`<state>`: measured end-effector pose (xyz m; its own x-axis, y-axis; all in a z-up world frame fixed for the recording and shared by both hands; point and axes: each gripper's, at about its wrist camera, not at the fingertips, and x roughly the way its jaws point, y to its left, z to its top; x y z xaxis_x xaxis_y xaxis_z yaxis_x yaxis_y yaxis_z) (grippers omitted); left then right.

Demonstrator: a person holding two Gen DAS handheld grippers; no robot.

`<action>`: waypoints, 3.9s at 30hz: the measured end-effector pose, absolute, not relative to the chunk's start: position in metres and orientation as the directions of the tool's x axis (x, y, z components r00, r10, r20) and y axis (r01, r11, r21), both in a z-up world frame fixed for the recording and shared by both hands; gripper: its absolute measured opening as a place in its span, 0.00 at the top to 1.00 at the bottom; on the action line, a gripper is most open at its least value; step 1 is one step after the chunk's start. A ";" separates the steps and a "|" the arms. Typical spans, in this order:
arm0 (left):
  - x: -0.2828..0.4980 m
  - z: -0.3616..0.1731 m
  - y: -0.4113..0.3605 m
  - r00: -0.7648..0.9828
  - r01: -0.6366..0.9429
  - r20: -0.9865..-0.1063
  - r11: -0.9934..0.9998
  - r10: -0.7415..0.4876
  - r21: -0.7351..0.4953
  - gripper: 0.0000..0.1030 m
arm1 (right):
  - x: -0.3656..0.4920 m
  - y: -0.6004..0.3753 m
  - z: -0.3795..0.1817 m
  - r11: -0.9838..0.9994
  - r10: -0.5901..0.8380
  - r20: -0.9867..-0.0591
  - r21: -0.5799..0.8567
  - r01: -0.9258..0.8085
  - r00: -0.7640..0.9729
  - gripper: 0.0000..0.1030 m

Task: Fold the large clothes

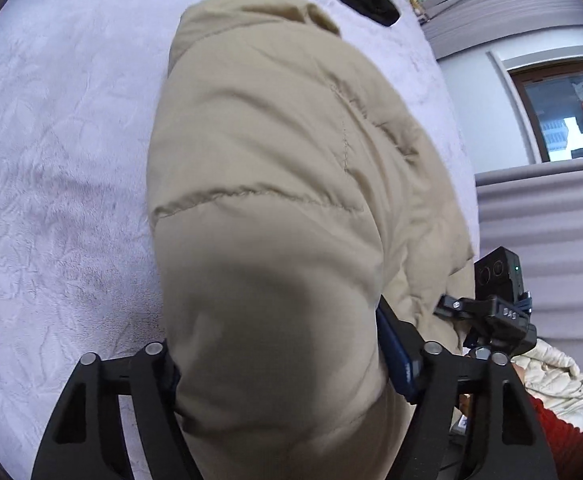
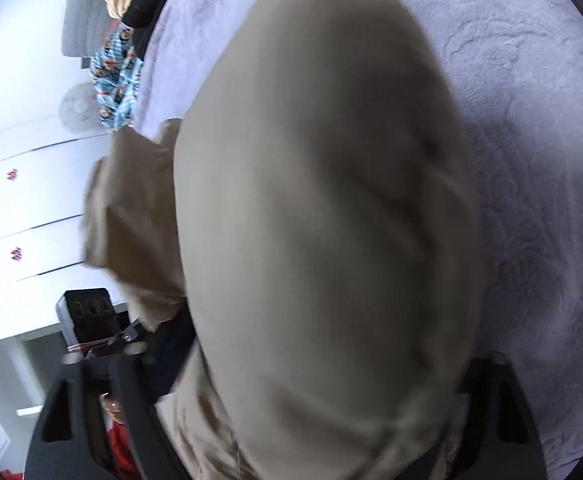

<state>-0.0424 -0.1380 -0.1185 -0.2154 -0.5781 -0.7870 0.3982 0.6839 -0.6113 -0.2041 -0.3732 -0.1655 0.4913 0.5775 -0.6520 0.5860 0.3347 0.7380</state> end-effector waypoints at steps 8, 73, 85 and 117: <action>-0.025 -0.079 -0.097 -0.128 0.442 -0.743 0.633 -0.657 -0.635 0.28 | -0.172 -0.332 -0.112 0.450 0.561 -0.651 0.758 0.472 0.511 0.48; 0.191 -0.069 0.076 0.267 0.519 -0.921 0.848 -0.283 -0.110 0.21 | -0.017 -0.090 -0.089 0.740 0.195 -0.914 0.375 0.559 0.355 1.00; 0.140 -0.059 0.122 0.204 0.498 -0.951 0.861 -0.235 -0.106 0.21 | -0.062 -0.072 -0.072 0.712 0.189 -0.917 0.375 0.593 0.353 0.95; -0.028 0.031 0.136 0.357 0.341 -0.930 0.939 -0.086 0.044 0.01 | -0.151 -0.072 -0.002 0.825 0.255 -0.894 0.400 0.398 0.369 0.95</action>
